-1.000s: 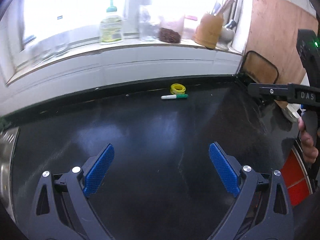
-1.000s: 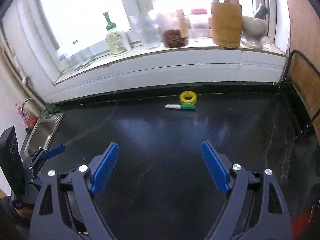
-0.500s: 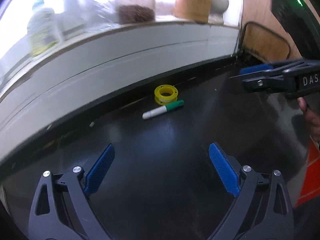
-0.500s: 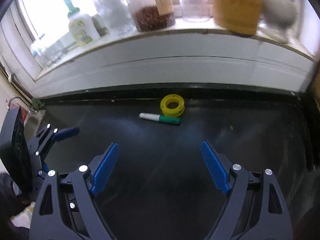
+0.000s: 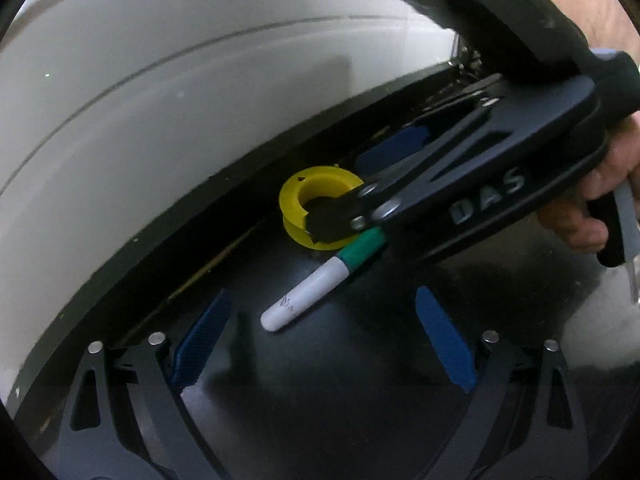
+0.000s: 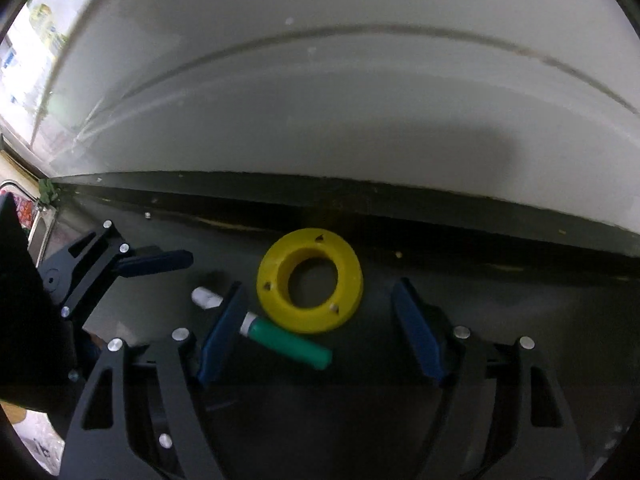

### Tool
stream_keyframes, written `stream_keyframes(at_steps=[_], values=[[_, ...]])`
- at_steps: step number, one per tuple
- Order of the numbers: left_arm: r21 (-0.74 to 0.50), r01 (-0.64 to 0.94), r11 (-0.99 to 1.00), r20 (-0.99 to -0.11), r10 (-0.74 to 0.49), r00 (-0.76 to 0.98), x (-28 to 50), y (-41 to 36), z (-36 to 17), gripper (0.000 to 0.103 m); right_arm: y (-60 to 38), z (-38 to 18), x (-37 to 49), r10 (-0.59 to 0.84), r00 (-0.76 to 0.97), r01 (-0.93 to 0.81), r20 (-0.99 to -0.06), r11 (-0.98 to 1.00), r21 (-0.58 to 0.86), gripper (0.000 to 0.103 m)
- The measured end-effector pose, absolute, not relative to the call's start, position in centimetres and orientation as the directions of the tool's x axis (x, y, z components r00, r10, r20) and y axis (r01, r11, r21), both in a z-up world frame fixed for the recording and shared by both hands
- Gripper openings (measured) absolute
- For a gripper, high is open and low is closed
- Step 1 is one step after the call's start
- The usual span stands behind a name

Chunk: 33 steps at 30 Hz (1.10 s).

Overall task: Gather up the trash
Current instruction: 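Grasp the green-capped marker with left tool while right tool grasps yellow tape roll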

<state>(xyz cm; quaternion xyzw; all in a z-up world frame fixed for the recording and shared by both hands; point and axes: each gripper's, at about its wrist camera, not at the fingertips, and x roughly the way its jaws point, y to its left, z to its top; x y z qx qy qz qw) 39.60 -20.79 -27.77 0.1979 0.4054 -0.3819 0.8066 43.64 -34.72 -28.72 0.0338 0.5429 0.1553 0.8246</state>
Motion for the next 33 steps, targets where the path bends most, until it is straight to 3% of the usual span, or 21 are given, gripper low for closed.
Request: stream_keyframes(at_steps=[3,6,8,9,10,16,21,33], values=[[-0.001,0.788,0.615,-0.807,-0.466,0.363,40.0,-21.1,-28.1,0.078,-33.9,-28.9,44.1,0.272,0.376,-0.256,-0.886,0.949,0.183,0.065],[-0.003,0.794,0.608,-0.800,-0.477,0.363,40.1,-21.5,-27.9,0.062,-33.2,-28.8,44.6,0.267,0.375,-0.284,-0.888,0.945,0.165,0.056],[0.008,0.804,0.595,-0.801,-0.477,0.361,39.8,-21.7,-27.7,0.045,-33.0,-28.8,44.7,0.281,0.358,-0.297,-0.890,0.938,0.177,0.056],[0.011,0.809,0.587,-0.803,-0.477,0.357,39.7,-21.9,-27.6,0.028,-33.0,-28.6,44.7,0.284,0.362,-0.302,-0.888,0.937,0.176,0.056],[0.006,0.812,0.584,-0.807,-0.476,0.349,39.6,-21.9,-27.4,0.020,-32.8,-28.5,44.9,0.282,0.365,-0.306,-0.888,0.937,0.171,0.054],[-0.003,0.824,0.567,-0.824,-0.467,0.319,38.2,-22.7,-26.4,0.013,-33.1,-26.8,44.5,0.286,0.393,-0.299,-0.874,0.938,0.173,0.054],[-0.023,0.793,0.609,-0.820,-0.466,0.334,35.5,-22.1,-24.0,0.013,-33.4,-23.6,42.5,0.274,0.440,-0.289,-0.855,0.945,0.154,0.054],[0.006,0.667,0.745,-0.804,-0.393,0.447,22.3,-16.2,-17.1,0.013,-33.5,-16.0,29.3,0.246,0.544,-0.229,-0.802,0.963,0.141,0.054]])
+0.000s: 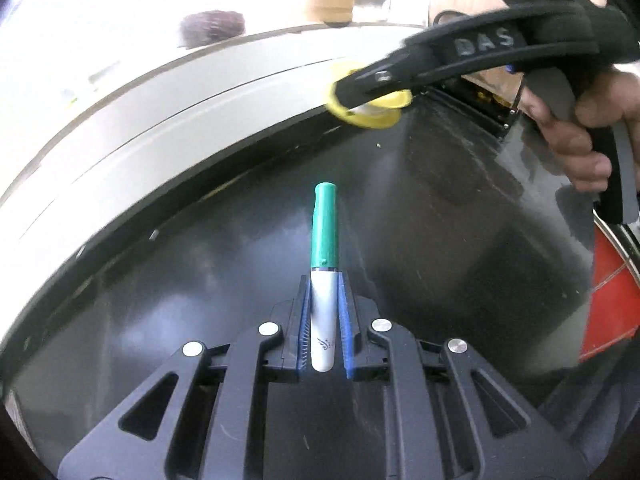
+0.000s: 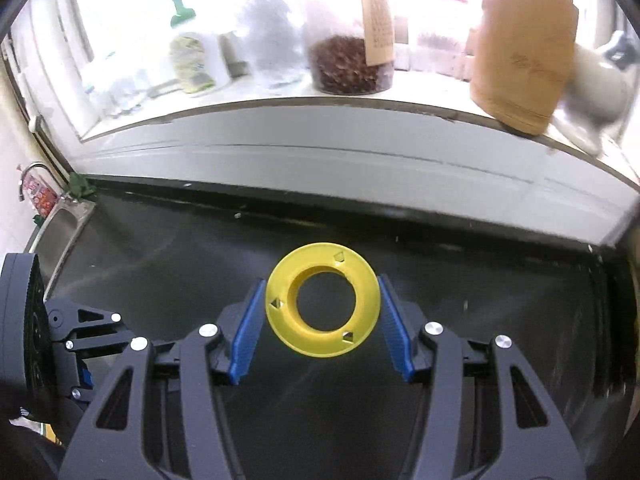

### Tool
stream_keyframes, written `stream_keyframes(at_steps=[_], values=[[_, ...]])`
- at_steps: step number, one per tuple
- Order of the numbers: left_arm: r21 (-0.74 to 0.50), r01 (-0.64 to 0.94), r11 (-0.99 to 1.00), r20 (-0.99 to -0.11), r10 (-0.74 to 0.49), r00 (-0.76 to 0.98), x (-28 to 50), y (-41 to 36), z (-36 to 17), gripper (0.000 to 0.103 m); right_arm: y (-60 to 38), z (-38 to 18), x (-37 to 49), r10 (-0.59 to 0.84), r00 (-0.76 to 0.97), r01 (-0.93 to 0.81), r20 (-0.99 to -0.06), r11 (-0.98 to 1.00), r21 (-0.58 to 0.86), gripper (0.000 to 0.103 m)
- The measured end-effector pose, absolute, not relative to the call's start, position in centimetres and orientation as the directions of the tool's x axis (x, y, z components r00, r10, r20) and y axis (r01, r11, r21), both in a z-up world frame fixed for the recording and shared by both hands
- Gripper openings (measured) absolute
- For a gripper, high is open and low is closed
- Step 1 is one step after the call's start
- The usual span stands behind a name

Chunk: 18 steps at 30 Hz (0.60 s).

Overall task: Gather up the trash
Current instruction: 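Carry marker and tape roll over the floor bin and open both tools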

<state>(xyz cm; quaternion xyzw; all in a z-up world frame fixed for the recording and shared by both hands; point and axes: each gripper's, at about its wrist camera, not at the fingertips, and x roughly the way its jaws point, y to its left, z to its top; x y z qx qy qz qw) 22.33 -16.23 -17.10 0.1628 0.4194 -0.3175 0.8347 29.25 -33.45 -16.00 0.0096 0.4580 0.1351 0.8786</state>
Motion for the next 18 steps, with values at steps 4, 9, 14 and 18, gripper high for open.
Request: stream_keyframes(at_steps=[4,9,14,18], values=[[0.000,0.605,0.796,-0.805,-0.359,0.472,18.3,-13.4,-16.6,0.013,-32.0,-15.1,23.1,0.246,0.541,-0.220,-0.804,0.964,0.148,0.054],[0.004,0.563,0.827,-0.808,-0.329,0.488,15.1,-9.7,-17.6,0.013,-28.6,-16.1,17.2,0.258,0.512,-0.222,-0.819,0.961,0.164,0.054],[0.013,0.532,0.847,-0.799,-0.311,0.515,11.9,-6.2,-17.0,0.013,-25.6,-15.5,13.6,0.264,0.505,-0.238,-0.822,0.958,0.162,0.054],[0.028,0.495,0.869,-0.782,-0.289,0.552,10.0,-4.2,-16.1,0.013,-23.3,-14.6,12.3,0.278,0.511,-0.276,-0.814,0.949,0.151,0.054]])
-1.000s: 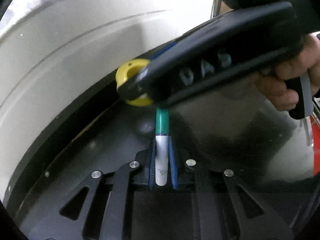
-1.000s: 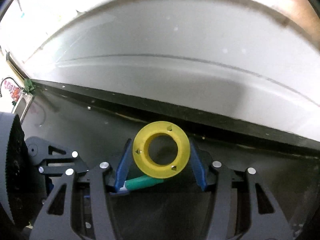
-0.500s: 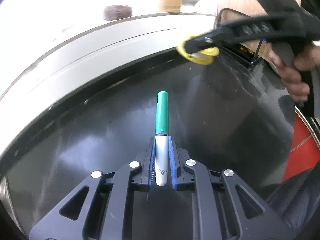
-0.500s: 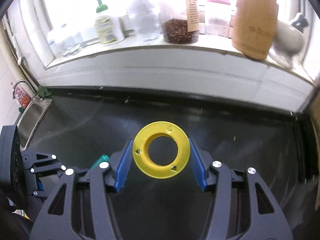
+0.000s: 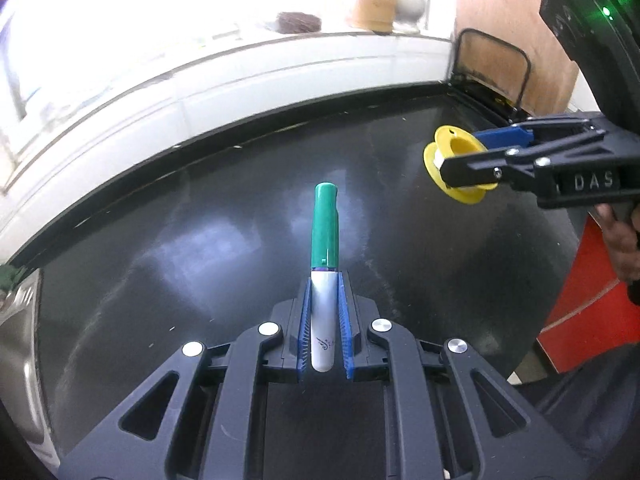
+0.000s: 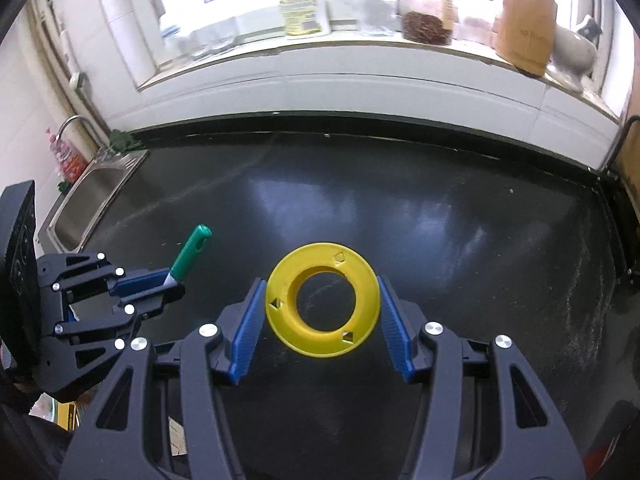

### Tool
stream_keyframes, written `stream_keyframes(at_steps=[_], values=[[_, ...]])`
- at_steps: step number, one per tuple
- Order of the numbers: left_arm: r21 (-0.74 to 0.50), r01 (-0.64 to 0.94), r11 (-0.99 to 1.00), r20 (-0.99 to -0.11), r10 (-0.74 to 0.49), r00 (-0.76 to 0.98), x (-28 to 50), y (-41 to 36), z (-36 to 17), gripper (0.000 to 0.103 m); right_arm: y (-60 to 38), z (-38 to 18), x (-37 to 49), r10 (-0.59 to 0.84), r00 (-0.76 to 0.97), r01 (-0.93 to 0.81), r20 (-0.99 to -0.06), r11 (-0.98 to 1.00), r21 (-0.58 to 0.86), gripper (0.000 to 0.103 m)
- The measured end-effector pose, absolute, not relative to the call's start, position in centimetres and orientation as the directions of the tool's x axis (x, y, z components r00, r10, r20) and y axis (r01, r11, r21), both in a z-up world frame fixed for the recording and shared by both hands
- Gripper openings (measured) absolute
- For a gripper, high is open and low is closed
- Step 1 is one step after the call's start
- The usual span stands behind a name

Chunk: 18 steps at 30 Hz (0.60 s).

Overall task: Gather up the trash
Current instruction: 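Carry marker and tape roll over the floor bin and open both tools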

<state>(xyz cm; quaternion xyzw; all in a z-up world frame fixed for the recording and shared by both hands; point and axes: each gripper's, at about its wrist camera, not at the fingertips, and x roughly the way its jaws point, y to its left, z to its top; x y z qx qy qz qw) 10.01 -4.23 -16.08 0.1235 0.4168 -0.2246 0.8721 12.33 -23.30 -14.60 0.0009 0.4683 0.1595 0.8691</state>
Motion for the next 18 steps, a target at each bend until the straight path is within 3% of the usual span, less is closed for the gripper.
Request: stream_keyframes(at_steps=[8,18], values=[[0.046,0.253,0.966,-0.725,-0.142,0.674,5.7,3.8,-12.7,0.013,-14.2,-11.8,11.6,0.400,0.494,-0.474,-0.772,0.868,0.146,0.054],[0.096,-0.246,0.965,-0.717,0.238,0.655,-6.9,18.9,-11.0,0.013,5.7,-10.9,5.2,0.614,0.236,-0.794,-0.754,0.569,0.215,0.054]])
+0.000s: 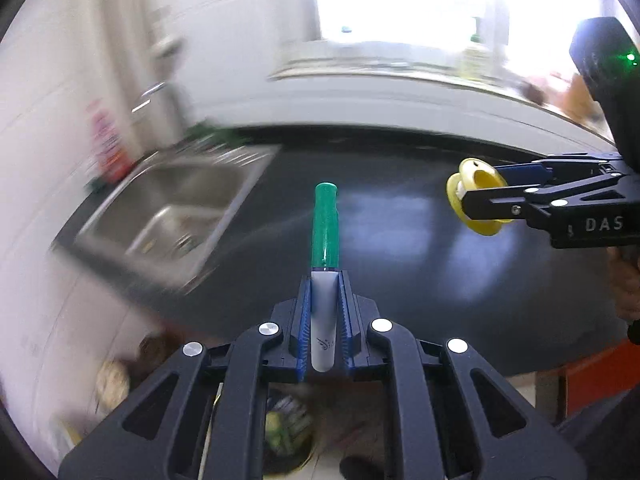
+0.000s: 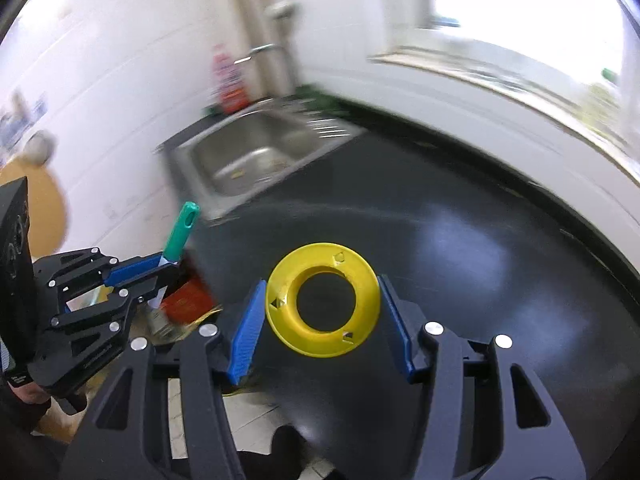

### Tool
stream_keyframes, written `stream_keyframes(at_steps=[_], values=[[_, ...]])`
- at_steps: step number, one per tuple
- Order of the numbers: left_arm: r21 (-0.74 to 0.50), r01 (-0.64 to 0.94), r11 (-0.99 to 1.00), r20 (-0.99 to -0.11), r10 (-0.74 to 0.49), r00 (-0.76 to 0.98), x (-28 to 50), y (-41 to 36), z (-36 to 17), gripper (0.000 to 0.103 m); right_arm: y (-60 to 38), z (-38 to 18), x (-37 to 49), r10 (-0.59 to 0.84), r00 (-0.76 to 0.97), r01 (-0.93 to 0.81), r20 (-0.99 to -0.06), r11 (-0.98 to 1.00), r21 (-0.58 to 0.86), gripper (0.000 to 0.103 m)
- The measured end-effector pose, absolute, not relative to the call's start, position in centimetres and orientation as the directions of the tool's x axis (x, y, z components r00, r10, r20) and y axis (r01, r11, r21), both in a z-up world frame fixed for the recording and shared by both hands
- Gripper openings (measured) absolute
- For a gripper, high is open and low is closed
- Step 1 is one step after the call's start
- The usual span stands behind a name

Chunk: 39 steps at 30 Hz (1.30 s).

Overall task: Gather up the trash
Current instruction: 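Carry marker and tape roll over the floor bin and open both tools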

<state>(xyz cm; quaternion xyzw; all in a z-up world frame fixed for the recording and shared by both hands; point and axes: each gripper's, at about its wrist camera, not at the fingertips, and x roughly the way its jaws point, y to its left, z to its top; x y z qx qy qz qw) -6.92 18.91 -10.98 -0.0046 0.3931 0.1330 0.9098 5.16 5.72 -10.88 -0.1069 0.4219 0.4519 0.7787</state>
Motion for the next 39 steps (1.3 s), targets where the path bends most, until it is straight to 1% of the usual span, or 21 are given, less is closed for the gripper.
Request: stream_keyframes(at_steps=[3,7,10,13,18,25,39], values=[[0.098,-0.372,0.923,-0.732,0.320,0.602,-11.5,22.3,-11.8,0.013,10.9,-11.5,2.1,0.632,0.143,-0.853,-0.761,0.469,0.229,0.054],[0.083,-0.500,0.862,-0.759,0.380,0.529,-16.8,25.7,-13.6,0.013,16.6,-12.9,-2.3,0.628,0.022,-0.900,-0.778,0.352,0.258,0.054],[0.058,-0.555,0.830,-0.781,0.384,0.492,-19.7,27.3,-15.4,0.013,19.5,-14.7,-5.2,0.595,-0.049,-0.912,-0.802,0.301,0.278,0.054],[0.031,-0.590,0.807,-0.814,0.363,0.453,-21.7,28.5,-18.1,0.013,21.7,-16.7,-7.5,0.555,-0.095,-0.919,-0.827,0.271,0.287,0.054],[-0.003,-0.597,0.802,-0.852,0.310,0.421,-22.5,29.8,-21.8,0.013,23.8,-20.0,-10.0,0.485,-0.120,-0.926,-0.866,0.260,0.274,0.054],[-0.033,-0.584,0.811,-0.878,0.255,0.404,-22.1,31.0,-25.2,0.013,25.3,-23.3,-9.5,0.421,-0.110,-0.929,-0.900,0.280,0.244,0.054],[-0.069,-0.574,0.816,-0.882,0.220,0.417,-21.5,32.6,-26.3,0.013,26.2,-24.3,-8.9,0.402,-0.104,-0.930,-0.910,0.286,0.232,0.055]])
